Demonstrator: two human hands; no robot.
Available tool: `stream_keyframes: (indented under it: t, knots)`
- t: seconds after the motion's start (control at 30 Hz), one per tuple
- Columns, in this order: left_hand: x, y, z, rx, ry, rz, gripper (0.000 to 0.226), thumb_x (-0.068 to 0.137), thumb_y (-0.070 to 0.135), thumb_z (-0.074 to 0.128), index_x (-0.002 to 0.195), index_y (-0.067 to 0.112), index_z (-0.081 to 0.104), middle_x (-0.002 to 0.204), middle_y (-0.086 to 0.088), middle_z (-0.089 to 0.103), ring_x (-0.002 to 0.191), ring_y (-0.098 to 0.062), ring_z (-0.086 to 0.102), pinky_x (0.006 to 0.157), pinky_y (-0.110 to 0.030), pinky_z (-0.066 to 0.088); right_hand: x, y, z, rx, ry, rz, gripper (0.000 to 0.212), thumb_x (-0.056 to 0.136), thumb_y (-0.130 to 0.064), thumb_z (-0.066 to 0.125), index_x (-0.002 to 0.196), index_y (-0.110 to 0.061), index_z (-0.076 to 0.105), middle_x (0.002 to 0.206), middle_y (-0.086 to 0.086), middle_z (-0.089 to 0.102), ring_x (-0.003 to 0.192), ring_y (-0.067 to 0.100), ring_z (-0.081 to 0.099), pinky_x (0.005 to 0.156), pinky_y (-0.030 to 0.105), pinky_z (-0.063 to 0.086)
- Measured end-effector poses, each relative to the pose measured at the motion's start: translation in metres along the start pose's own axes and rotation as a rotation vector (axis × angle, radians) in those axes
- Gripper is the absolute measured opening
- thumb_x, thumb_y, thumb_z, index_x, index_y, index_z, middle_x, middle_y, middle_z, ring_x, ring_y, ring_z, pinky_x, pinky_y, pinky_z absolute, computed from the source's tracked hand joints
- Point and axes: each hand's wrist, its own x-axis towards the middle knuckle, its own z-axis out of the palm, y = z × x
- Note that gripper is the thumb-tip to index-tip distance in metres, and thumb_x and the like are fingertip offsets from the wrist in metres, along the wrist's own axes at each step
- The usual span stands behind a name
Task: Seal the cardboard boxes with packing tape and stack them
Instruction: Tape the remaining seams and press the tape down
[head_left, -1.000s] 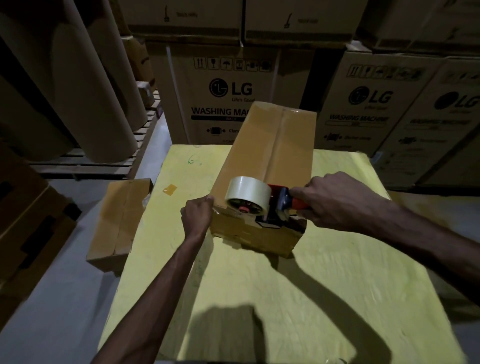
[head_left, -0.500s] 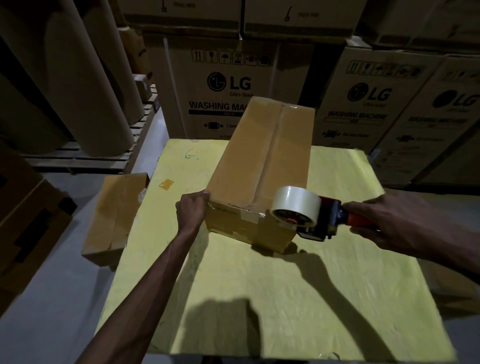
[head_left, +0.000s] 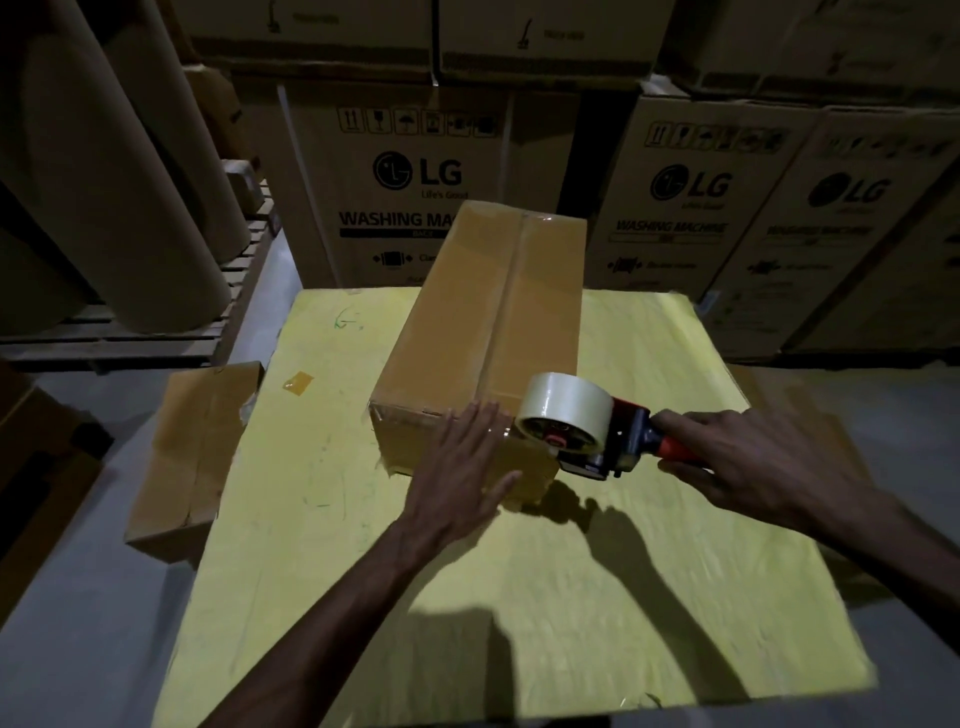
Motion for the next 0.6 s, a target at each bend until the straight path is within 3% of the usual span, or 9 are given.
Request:
stream_keyframes:
  t: [0.07, 0.13, 0.2, 0.27, 0.33, 0.4, 0.47, 0.6]
  knots:
    - [0.01, 0.008, 0.007, 0.014, 0.005, 0.029, 0.088, 0.102, 0.067, 0.041, 0.165, 0.01, 0.017, 0.172, -0.006, 0.01, 0.161, -0.022, 0.004, 0.13, -0.043, 0.002, 0.001, 0.0, 0.0, 0.004, -0.031, -0.003, 0.04, 0.103, -0.059, 0.037, 0.136, -0.039, 0.027, 0.113, -0.013, 0.064, 0.075, 0.017, 0.062, 0.061, 0.031, 0.045]
    - [0.018, 0.01, 0.01, -0.003, 0.089, 0.027, 0.087, 0.098, 0.054, 0.063, 0.161, 0.005, 0.03, 0.169, -0.009, 0.023, 0.158, -0.027, 0.021, 0.129, -0.041, 0.005, 0.002, 0.001, 0.004, 0.014, -0.034, -0.009, 0.039, 0.103, -0.059, 0.038, 0.134, -0.038, 0.024, 0.107, -0.011, 0.066, 0.072, 0.017, 0.061, 0.059, 0.031, 0.044]
    - [0.022, 0.007, 0.014, 0.013, 0.183, 0.065, 0.082, 0.084, 0.029, 0.085, 0.151, 0.001, 0.047, 0.158, -0.015, 0.046, 0.146, -0.033, 0.045, 0.126, -0.043, 0.021, 0.002, 0.006, 0.009, 0.038, -0.02, -0.016, 0.038, 0.103, -0.058, 0.038, 0.132, -0.039, 0.024, 0.103, -0.01, 0.067, 0.071, 0.019, 0.061, 0.059, 0.033, 0.047]
    - [0.024, 0.001, 0.017, 0.076, 0.252, 0.101, 0.074, 0.075, 0.018, 0.092, 0.139, 0.0, 0.06, 0.143, -0.018, 0.061, 0.132, -0.035, 0.059, 0.115, -0.046, 0.04, -0.002, 0.012, 0.016, 0.083, -0.011, -0.015, 0.035, 0.102, -0.057, 0.041, 0.129, -0.04, 0.026, 0.1, -0.011, 0.067, 0.07, 0.019, 0.061, 0.06, 0.036, 0.051]
    - [0.025, -0.002, 0.023, 0.104, 0.319, 0.109, 0.06, 0.083, 0.02, 0.086, 0.136, 0.001, 0.064, 0.139, -0.017, 0.065, 0.13, -0.034, 0.061, 0.112, -0.046, 0.043, -0.008, 0.019, 0.021, 0.123, 0.016, -0.014, 0.034, 0.101, -0.057, 0.042, 0.128, -0.04, 0.031, 0.098, -0.013, 0.066, 0.069, 0.018, 0.061, 0.061, 0.037, 0.053]
    - [0.024, -0.004, 0.03, 0.108, 0.362, 0.135, 0.047, 0.097, 0.026, 0.066, 0.137, 0.002, 0.064, 0.142, -0.017, 0.063, 0.134, -0.034, 0.058, 0.113, -0.047, 0.042, -0.013, 0.024, 0.029, 0.148, 0.04, -0.027, 0.035, 0.098, -0.059, 0.038, 0.128, -0.04, 0.036, 0.096, -0.014, 0.066, 0.068, 0.017, 0.061, 0.059, 0.038, 0.053]
    - [0.019, -0.006, 0.034, 0.094, 0.351, 0.15, 0.047, 0.103, 0.03, 0.05, 0.14, 0.002, 0.061, 0.145, -0.017, 0.06, 0.137, -0.034, 0.055, 0.116, -0.047, 0.038, -0.015, 0.028, 0.037, 0.181, 0.045, -0.044, 0.039, 0.096, -0.062, 0.033, 0.127, -0.039, 0.039, 0.092, -0.015, 0.065, 0.065, 0.016, 0.059, 0.057, 0.038, 0.052]
    - [0.015, -0.012, 0.034, 0.059, 0.329, 0.148, 0.048, 0.106, 0.03, 0.048, 0.145, 0.003, 0.056, 0.15, -0.017, 0.055, 0.142, -0.033, 0.051, 0.116, -0.049, 0.041, -0.028, 0.049, 0.055, 0.211, 0.091, -0.066, 0.038, 0.095, -0.061, 0.04, 0.124, -0.037, 0.044, 0.085, -0.016, 0.065, 0.055, 0.011, 0.054, 0.047, 0.038, 0.052]
